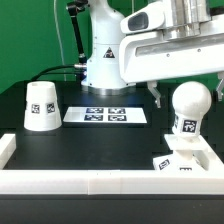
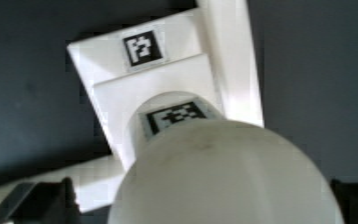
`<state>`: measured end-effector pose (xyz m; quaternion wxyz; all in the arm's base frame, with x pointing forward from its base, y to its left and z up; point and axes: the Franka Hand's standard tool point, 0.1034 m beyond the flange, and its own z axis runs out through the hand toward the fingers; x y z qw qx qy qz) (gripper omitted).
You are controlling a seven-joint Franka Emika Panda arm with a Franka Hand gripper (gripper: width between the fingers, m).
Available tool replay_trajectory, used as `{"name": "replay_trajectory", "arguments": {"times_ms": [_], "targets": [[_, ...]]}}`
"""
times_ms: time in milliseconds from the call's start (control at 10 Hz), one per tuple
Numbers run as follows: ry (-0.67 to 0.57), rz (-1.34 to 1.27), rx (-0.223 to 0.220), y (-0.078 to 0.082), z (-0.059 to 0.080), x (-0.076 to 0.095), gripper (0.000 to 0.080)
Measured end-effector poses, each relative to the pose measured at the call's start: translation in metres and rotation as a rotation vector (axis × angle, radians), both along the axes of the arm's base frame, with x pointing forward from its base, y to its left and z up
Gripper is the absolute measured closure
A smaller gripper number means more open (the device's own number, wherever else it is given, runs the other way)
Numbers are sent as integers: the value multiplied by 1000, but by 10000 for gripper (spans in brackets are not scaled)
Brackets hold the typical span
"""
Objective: Assemble lamp
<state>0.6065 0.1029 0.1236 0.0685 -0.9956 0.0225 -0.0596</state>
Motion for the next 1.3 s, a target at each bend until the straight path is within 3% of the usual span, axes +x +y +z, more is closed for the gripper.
{"name": "replay_trajectory", "arguments": {"times_ms": [300, 1000, 1300], "targets": [[-47, 350, -84, 2, 1, 4, 101], [-105, 858, -157, 2, 1, 8, 101], [-128, 1145, -221, 3, 1, 12, 101]]}}
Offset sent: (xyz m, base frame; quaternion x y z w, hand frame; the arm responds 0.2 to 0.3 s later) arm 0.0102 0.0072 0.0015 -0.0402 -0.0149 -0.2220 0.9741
